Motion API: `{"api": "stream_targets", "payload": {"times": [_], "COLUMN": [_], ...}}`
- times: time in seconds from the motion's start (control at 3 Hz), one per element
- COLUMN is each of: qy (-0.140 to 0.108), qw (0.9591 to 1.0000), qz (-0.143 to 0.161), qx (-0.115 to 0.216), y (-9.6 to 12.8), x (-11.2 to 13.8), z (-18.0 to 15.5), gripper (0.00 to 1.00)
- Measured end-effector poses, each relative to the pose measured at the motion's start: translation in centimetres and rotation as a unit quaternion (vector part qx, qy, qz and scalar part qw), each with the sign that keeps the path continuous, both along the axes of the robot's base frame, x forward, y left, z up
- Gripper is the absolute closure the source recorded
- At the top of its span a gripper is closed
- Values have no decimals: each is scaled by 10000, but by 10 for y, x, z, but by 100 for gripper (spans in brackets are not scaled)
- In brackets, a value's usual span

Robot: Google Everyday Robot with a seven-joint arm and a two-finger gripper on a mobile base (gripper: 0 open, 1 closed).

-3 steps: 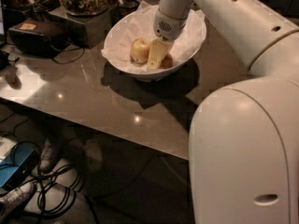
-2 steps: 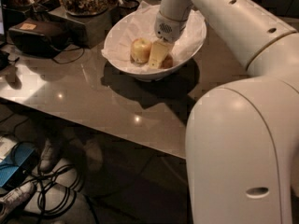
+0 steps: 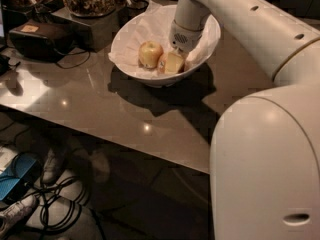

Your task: Pick apple from white bowl

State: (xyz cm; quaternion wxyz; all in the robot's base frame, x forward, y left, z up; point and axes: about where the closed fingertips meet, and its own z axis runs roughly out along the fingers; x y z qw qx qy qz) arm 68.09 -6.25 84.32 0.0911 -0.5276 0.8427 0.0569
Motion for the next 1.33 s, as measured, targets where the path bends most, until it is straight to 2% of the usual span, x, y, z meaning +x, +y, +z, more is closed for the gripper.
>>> {"api": "stream_targets", "payload": {"times": [0.33,0.67,1.0,1.33], "qy": [0,0,-12,-113], "qw": [10000,10000,10000,9998], "qz": [0,0,3,108], "qx": [0,0,9,125], "y": [0,0,1,7], "x": [0,0,1,-3], "z": [0,0,-1,18], "gripper": [94,100,100,100]}}
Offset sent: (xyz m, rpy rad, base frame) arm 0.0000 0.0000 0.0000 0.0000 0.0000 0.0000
